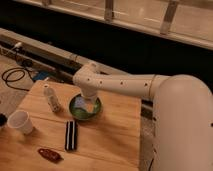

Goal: Place the white sponge in the ceramic bowl

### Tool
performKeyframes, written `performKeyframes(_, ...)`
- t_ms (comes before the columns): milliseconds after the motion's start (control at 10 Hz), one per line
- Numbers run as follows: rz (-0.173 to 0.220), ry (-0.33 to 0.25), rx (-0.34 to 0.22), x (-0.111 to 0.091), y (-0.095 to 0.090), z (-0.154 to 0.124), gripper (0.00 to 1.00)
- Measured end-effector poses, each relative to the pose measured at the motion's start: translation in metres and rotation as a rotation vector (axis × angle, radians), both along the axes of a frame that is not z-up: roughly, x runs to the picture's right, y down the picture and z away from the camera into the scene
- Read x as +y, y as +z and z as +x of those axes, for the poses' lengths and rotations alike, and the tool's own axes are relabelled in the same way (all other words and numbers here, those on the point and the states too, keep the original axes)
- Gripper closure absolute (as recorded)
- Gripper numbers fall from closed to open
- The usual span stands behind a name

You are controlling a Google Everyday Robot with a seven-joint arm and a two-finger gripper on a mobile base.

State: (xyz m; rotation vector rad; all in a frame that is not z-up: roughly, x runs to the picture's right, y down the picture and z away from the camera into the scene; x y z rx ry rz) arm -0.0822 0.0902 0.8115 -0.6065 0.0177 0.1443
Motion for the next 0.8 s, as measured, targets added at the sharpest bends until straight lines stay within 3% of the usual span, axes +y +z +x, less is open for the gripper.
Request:
performKeyframes(300,-0.001,0.0,-0.001,0.0005,-0.0001,-0.0004,0.37)
performKeyframes(500,-0.001,0.001,-0.001,0.0005,0.0,-0.0007,0.21)
performKeyframes(800,-0.001,0.001,-0.002,0.0005,0.0,-0.0006,0.2)
